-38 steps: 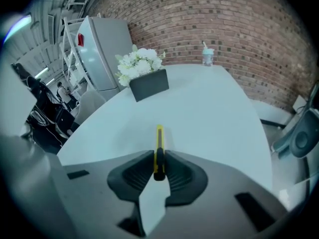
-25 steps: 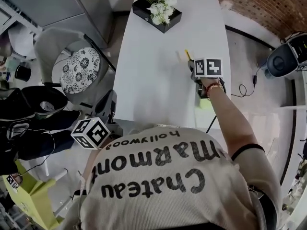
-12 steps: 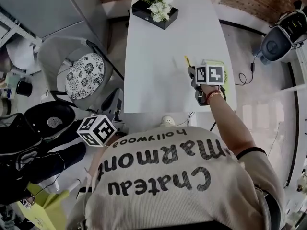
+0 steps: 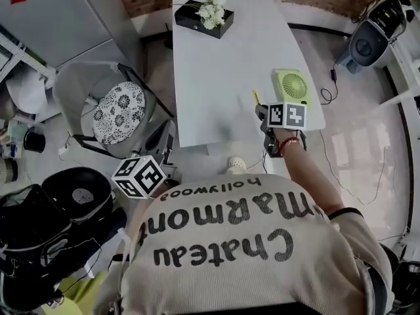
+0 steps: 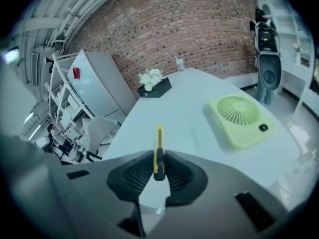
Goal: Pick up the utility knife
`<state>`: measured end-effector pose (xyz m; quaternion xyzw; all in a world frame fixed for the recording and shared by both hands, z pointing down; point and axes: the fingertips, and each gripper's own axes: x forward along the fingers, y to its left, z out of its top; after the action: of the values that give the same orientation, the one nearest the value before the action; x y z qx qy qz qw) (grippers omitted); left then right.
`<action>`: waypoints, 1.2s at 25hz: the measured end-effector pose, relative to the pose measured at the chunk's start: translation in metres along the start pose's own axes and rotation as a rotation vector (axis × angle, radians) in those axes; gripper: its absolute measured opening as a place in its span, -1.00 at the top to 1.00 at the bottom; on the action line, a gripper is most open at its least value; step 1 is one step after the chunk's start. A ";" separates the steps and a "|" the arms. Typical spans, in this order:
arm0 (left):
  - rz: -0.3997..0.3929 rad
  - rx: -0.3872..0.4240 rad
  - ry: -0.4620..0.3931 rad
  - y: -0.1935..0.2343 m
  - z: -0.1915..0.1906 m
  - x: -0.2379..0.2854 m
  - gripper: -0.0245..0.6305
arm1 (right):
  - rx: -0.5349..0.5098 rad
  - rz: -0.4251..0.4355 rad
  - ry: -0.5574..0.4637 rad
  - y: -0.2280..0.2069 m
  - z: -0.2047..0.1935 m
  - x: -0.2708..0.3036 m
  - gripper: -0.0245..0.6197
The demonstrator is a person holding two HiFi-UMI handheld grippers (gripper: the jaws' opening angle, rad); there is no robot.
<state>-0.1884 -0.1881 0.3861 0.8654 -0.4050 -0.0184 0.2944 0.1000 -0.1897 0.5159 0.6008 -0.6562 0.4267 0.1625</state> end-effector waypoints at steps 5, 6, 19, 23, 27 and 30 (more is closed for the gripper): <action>-0.055 0.034 0.018 0.004 0.000 -0.010 0.92 | 0.065 0.036 -0.026 0.034 -0.030 -0.008 0.71; -0.064 0.035 0.018 0.006 0.001 -0.011 0.92 | 0.076 0.047 -0.034 0.042 -0.033 -0.011 0.71; -0.121 0.032 -0.018 0.003 0.010 -0.045 0.92 | 0.232 0.217 -0.143 0.120 -0.063 -0.056 0.71; -0.131 0.049 -0.027 -0.009 0.016 -0.056 0.92 | 0.260 0.251 -0.194 0.137 -0.053 -0.074 0.71; -0.133 0.096 -0.049 -0.022 0.026 -0.062 0.92 | 0.283 0.300 -0.277 0.155 -0.038 -0.098 0.71; -0.124 0.106 -0.065 -0.031 0.036 -0.061 0.92 | 0.244 0.321 -0.356 0.165 -0.018 -0.117 0.71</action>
<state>-0.2176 -0.1467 0.3275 0.9022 -0.3603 -0.0434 0.2330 -0.0319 -0.1142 0.3814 0.5698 -0.7049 0.4106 -0.0991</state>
